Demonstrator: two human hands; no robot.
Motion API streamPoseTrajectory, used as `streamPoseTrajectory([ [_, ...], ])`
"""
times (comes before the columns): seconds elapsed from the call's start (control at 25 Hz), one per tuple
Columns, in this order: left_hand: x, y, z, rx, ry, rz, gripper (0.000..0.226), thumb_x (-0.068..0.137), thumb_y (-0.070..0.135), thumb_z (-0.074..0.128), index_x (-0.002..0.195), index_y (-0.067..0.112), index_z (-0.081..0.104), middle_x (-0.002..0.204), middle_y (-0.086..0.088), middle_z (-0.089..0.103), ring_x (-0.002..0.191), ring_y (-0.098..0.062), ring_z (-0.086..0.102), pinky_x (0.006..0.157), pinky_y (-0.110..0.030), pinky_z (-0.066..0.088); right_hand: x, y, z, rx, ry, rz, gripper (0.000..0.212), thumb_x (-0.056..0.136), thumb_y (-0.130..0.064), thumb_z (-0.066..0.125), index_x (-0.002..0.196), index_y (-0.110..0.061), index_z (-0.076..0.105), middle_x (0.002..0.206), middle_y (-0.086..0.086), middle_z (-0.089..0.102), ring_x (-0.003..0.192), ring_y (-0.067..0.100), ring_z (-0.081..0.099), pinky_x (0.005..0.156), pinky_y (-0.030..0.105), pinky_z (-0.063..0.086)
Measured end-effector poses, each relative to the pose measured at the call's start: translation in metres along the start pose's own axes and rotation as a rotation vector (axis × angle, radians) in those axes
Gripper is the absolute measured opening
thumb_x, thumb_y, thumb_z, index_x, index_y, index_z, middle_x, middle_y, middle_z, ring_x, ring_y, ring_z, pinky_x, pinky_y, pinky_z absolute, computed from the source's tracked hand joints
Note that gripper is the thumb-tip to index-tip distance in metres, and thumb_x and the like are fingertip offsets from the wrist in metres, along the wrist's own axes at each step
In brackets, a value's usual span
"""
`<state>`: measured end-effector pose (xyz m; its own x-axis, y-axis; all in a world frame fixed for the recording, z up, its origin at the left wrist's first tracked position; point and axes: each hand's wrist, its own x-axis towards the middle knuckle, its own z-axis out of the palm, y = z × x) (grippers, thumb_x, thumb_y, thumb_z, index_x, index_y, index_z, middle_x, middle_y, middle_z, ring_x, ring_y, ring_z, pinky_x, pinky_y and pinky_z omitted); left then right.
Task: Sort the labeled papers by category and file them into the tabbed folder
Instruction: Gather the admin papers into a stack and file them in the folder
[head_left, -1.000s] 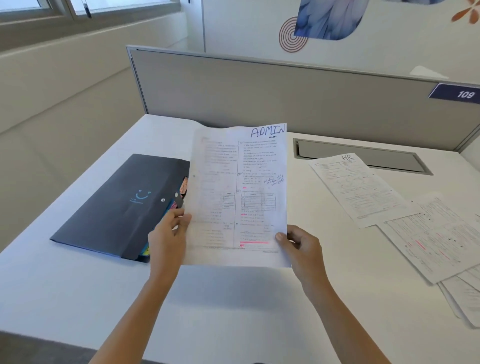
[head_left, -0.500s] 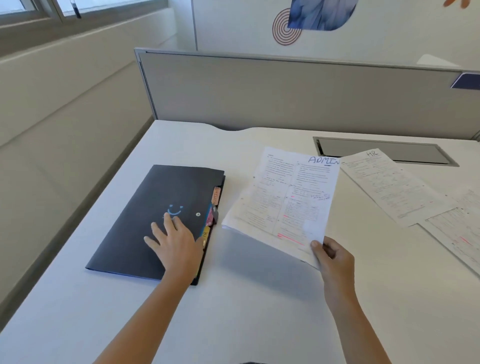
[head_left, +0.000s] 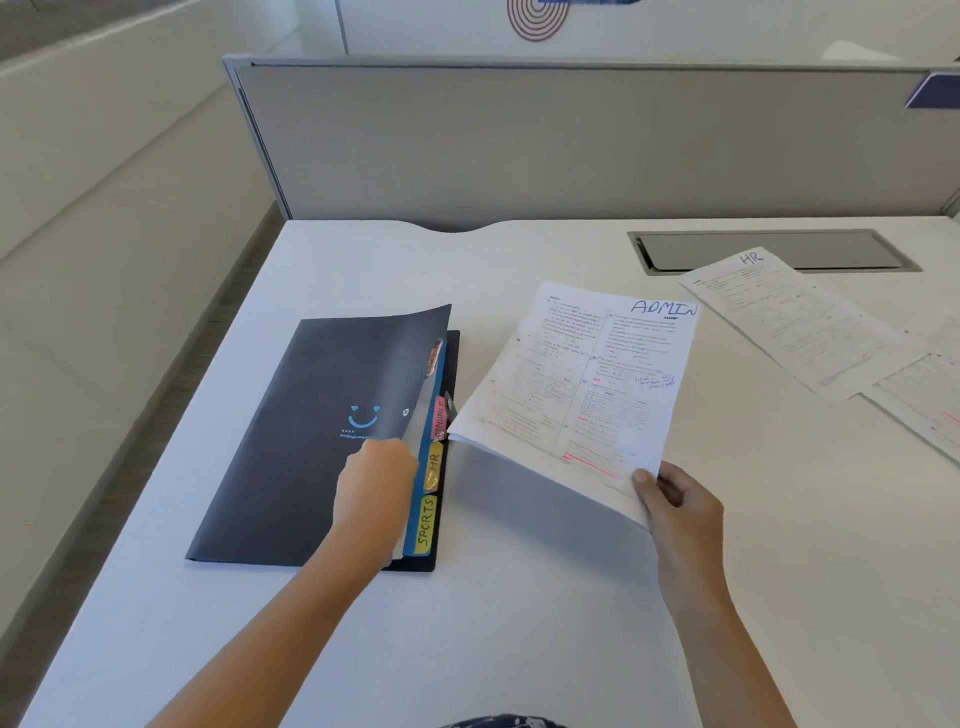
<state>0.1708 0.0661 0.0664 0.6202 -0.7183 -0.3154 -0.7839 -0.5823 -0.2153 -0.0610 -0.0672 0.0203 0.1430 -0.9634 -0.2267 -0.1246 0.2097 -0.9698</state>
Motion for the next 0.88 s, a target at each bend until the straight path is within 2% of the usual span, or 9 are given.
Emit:
streamPoseTrajectory([
  [0.12, -0.004, -0.014, -0.002, 0.033, 0.039, 0.059, 0.030, 0.091, 0.009, 0.057, 0.120, 0.012, 0.052, 0.105, -0.004, 0.056, 0.085, -0.016, 0.054, 0.075, -0.024, 0.048, -0.004, -0.002, -0.001, -0.011, 0.003, 0.000, 0.013, 0.090, -0.012, 0.060, 0.097, -0.018, 0.070, 0.097, 0.000, 0.073, 0.096, 0.024, 0.066, 0.082, 0.034, 0.050],
  [0.2, -0.009, -0.021, -0.006, 0.021, 0.100, 0.066, 0.022, 0.091, 0.000, 0.049, 0.109, 0.012, 0.052, 0.090, -0.001, 0.049, 0.074, -0.014, 0.044, 0.066, -0.021, 0.042, -0.006, -0.004, -0.001, -0.015, 0.003, -0.002, 0.014, 0.090, -0.013, 0.060, 0.098, -0.018, 0.070, 0.097, -0.001, 0.073, 0.097, 0.024, 0.066, 0.083, 0.035, 0.050],
  [0.28, -0.014, -0.027, -0.009, 0.015, 0.129, 0.059, 0.019, 0.088, -0.005, 0.044, 0.093, 0.013, 0.044, 0.071, 0.003, 0.033, 0.058, -0.009, 0.029, 0.054, -0.018, 0.031, -0.009, -0.009, 0.001, -0.021, -0.001, -0.011, 0.015, 0.089, -0.013, 0.060, 0.098, -0.019, 0.070, 0.097, -0.002, 0.073, 0.097, 0.023, 0.067, 0.085, 0.036, 0.050],
  [0.36, -0.016, -0.030, -0.011, -0.018, 0.143, 0.055, 0.022, 0.086, -0.007, 0.043, 0.086, 0.013, 0.035, 0.067, 0.002, 0.026, 0.053, -0.009, 0.019, 0.045, -0.017, 0.020, -0.012, -0.016, 0.003, -0.032, -0.004, -0.028, 0.015, 0.089, -0.014, 0.060, 0.099, -0.020, 0.070, 0.097, -0.003, 0.073, 0.096, 0.021, 0.067, 0.084, 0.035, 0.051],
  [0.48, -0.016, -0.032, -0.010, -0.091, 0.164, 0.022, 0.024, 0.085, -0.006, 0.046, 0.083, 0.014, 0.034, 0.073, 0.000, 0.034, 0.052, -0.010, 0.018, 0.045, -0.017, 0.020, -0.020, -0.029, 0.006, -0.049, -0.014, -0.079, 0.016, 0.089, -0.014, 0.059, 0.097, -0.021, 0.070, 0.094, -0.006, 0.073, 0.091, 0.014, 0.067, 0.080, 0.031, 0.051],
  [0.64, -0.012, -0.036, -0.011, -0.259, 0.212, -0.048, 0.028, 0.081, -0.010, 0.044, 0.068, 0.013, 0.033, 0.066, -0.001, 0.031, 0.054, -0.015, 0.013, 0.045, -0.021, 0.021, -0.038, -0.046, 0.020, -0.165, -0.075, -0.202, 0.014, 0.090, -0.013, 0.058, 0.090, -0.022, 0.069, 0.085, -0.010, 0.071, 0.071, -0.001, 0.065, 0.064, 0.019, 0.047],
  [0.76, -0.008, -0.037, -0.012, -0.386, 0.258, -0.095, 0.017, 0.088, -0.001, 0.043, 0.075, 0.009, 0.048, 0.074, -0.007, 0.047, 0.050, -0.016, 0.023, 0.045, -0.022, 0.027, -0.053, -0.056, 0.037, -0.248, -0.145, -0.291, 0.015, 0.091, -0.012, 0.058, 0.090, -0.022, 0.069, 0.081, -0.010, 0.070, 0.065, 0.005, 0.067, 0.054, 0.015, 0.042],
  [0.88, -0.002, -0.033, -0.014, -0.586, 0.328, -0.193, 0.027, 0.091, 0.009, 0.041, 0.068, 0.001, 0.051, 0.073, -0.018, 0.056, 0.053, -0.024, 0.037, 0.050, -0.028, 0.037, -0.066, -0.059, 0.056, -0.314, -0.220, -0.349, 0.015, 0.090, -0.011, 0.058, 0.092, -0.021, 0.069, 0.076, -0.007, 0.069, 0.060, 0.012, 0.065, 0.048, 0.014, 0.037],
])
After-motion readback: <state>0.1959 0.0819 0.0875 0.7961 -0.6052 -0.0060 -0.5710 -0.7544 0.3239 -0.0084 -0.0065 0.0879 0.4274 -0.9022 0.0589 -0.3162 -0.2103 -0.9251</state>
